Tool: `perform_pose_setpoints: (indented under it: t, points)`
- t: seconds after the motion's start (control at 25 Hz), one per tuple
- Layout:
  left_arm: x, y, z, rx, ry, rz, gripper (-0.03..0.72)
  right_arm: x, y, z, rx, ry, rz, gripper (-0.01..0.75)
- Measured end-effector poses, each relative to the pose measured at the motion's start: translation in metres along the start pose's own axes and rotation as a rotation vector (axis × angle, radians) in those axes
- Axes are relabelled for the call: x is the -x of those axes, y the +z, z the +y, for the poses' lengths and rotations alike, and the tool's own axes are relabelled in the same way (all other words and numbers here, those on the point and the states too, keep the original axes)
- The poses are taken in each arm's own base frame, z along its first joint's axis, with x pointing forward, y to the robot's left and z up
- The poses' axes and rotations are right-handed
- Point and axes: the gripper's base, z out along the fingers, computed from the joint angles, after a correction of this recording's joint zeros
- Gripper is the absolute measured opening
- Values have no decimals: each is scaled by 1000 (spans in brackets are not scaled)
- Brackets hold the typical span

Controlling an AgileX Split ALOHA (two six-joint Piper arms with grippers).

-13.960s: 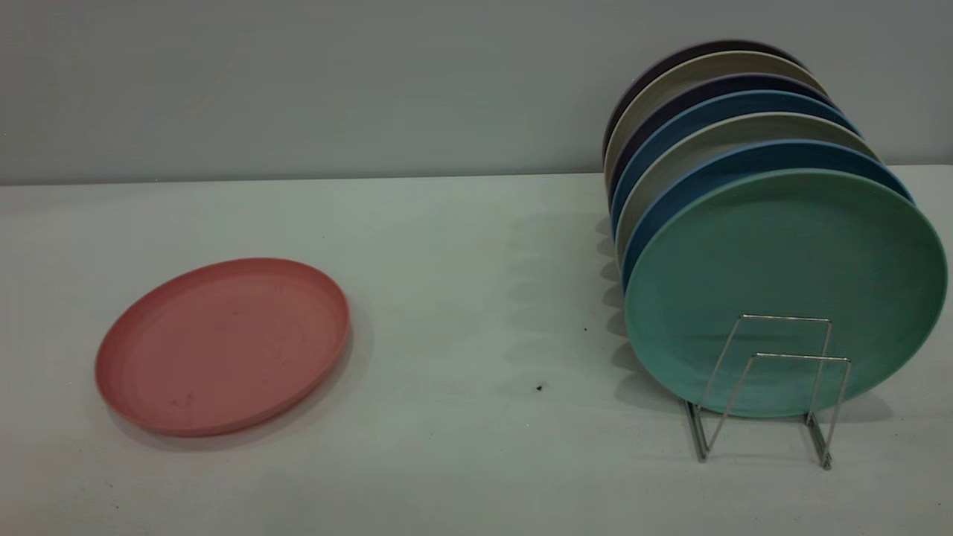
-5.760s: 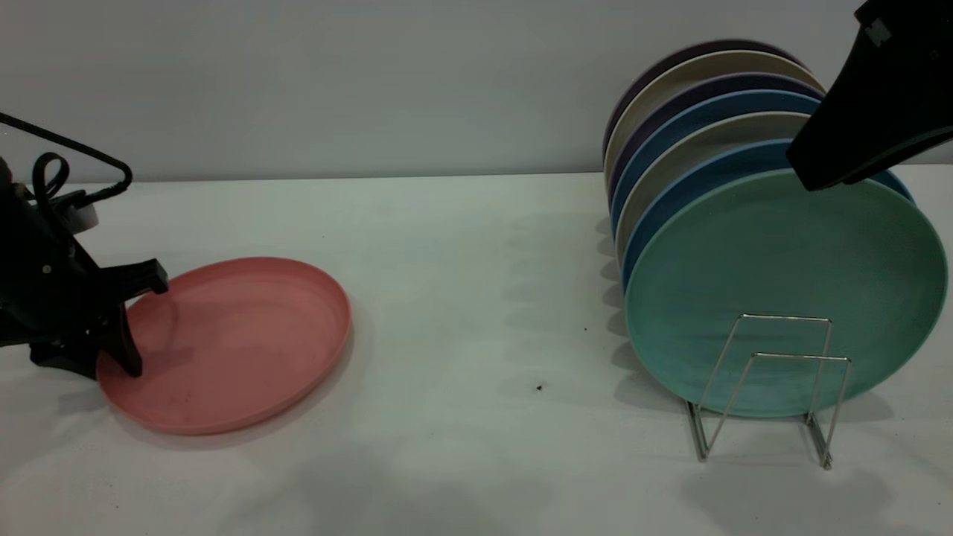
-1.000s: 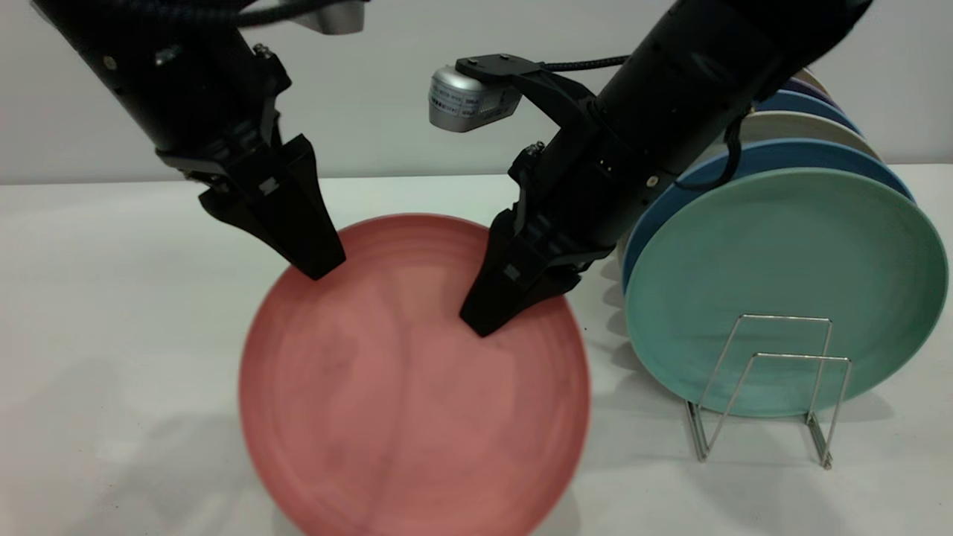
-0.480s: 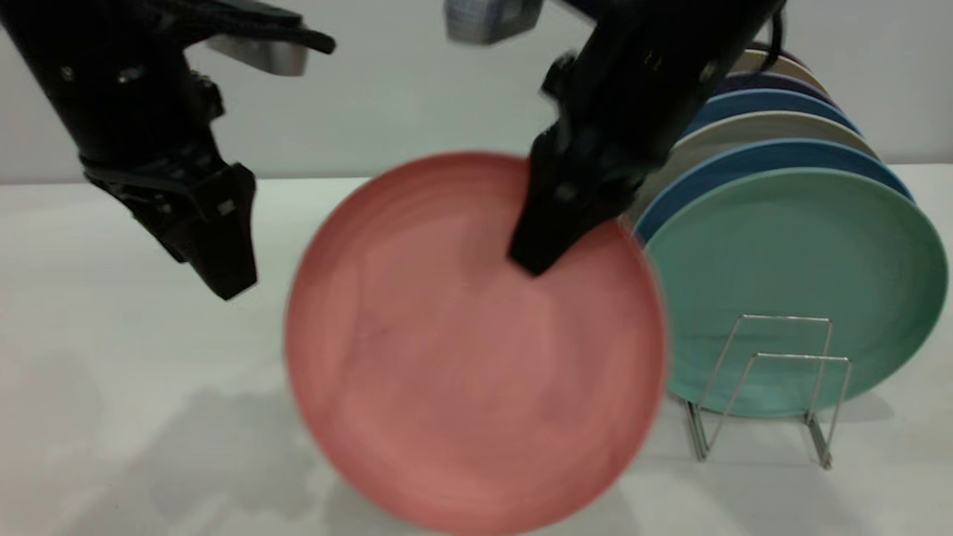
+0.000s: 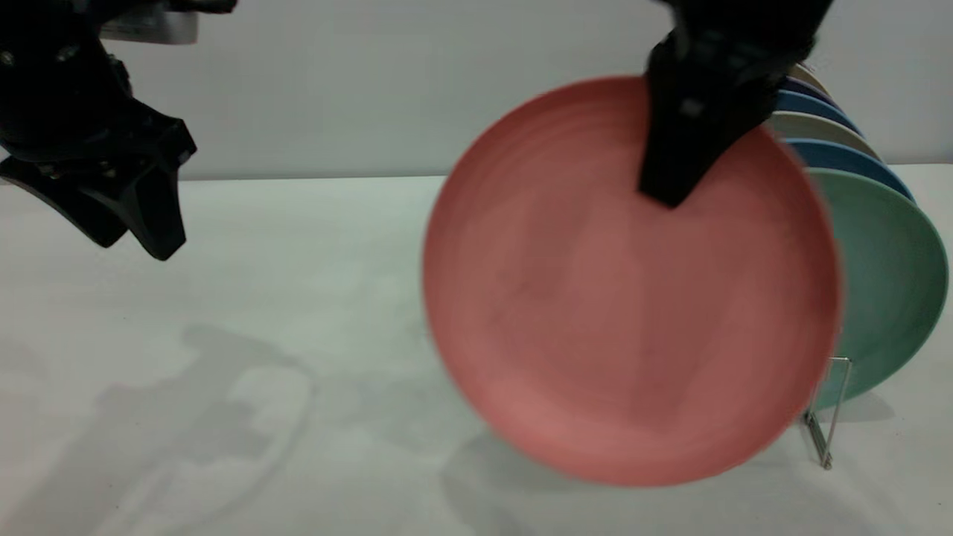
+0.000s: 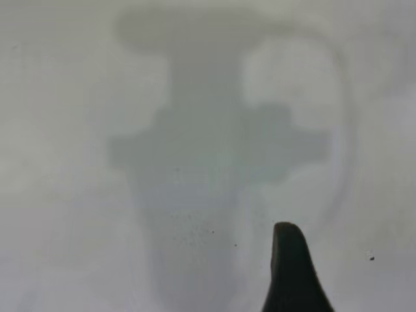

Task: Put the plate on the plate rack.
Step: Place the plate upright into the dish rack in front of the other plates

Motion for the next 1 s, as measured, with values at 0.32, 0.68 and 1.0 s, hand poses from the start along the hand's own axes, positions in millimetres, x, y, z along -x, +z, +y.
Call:
perform_pose_setpoints:
  t: [0.32,0.68,1.0]
  points:
    - [4,0,1,8,-14,-47,485,-9,-17,-2,-111,-3,89,102]
    - [8,0,2,13,-18,-86,485,3,-20,23,-301,-139,198,102]
    - [8,0,2,13,-21,-90,485,5,-23,32,-430,-161,280,102]
